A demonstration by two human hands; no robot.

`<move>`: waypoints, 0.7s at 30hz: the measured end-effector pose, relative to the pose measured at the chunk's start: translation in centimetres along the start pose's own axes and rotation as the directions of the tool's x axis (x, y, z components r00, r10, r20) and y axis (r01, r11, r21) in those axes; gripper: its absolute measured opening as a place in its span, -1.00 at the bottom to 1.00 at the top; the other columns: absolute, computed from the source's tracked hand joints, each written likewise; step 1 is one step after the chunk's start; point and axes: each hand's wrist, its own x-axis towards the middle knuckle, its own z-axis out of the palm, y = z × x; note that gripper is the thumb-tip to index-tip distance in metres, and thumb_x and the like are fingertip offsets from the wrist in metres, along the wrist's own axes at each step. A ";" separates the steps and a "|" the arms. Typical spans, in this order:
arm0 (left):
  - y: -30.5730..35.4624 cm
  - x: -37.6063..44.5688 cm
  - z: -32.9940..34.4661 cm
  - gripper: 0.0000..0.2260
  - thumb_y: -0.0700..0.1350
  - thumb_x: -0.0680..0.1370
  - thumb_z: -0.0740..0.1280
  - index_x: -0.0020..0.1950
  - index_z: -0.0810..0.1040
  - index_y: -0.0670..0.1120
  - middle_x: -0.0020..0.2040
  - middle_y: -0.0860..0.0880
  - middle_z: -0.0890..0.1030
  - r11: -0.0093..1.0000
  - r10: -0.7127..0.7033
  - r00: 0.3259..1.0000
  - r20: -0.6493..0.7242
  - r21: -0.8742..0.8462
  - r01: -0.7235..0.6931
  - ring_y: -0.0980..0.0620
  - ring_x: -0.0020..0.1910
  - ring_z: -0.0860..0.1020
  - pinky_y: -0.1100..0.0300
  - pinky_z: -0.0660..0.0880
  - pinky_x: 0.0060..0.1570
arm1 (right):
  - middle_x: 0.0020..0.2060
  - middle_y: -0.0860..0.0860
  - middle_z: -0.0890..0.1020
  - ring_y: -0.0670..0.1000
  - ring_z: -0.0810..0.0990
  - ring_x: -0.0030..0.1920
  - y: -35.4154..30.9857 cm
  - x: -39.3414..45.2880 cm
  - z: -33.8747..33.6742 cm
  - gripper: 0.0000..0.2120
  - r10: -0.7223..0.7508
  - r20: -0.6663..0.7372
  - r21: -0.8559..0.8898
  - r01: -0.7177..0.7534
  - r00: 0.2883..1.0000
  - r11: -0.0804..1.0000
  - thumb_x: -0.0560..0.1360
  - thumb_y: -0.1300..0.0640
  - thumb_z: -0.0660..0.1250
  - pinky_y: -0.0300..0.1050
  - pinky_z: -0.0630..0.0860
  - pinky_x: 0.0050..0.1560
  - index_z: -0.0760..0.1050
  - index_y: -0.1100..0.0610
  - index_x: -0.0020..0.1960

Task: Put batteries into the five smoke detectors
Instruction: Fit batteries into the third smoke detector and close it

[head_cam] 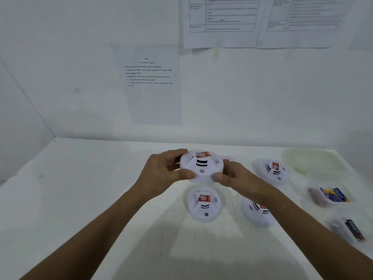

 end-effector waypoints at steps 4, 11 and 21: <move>-0.5 0.0 -0.7 -0.47 -0.17 0.12 0.59 0.04 0.58 0.12 -0.04 0.30 0.67 0.999 0.025 1.000 0.012 0.023 -0.025 0.24 0.07 0.62 0.37 0.52 0.06 | 0.20 -0.08 0.65 -0.02 0.60 0.24 -0.7 0.5 0.5 -0.46 -0.125 -0.033 -0.050 0.124 0.992 0.991 0.39 0.00 0.53 -0.05 0.56 0.22 0.49 -0.04 0.34; -1.0 -0.7 -1.2 -0.39 -0.21 0.13 0.62 0.10 0.56 0.15 0.10 0.16 0.64 0.997 0.035 0.997 0.072 0.068 -0.040 0.21 0.07 0.61 0.39 0.52 -0.01 | 0.19 0.02 0.64 0.08 0.58 0.24 -0.4 0.8 0.9 -0.34 -0.264 -0.077 -0.095 0.256 0.961 0.962 0.32 0.27 0.59 0.11 0.56 0.24 0.46 -0.01 0.35; -1.3 -0.8 -1.6 -0.28 -0.07 0.10 0.64 0.22 0.50 0.19 0.12 0.15 0.63 0.991 0.006 0.995 0.099 0.130 -0.019 0.06 -0.11 0.64 0.15 0.61 -0.07 | 0.23 -0.09 0.61 0.04 0.57 0.23 0.8 1.5 1.6 -0.18 -0.221 -0.139 -0.193 0.193 0.965 0.962 0.21 0.06 0.68 0.24 0.58 0.12 0.41 -0.07 0.40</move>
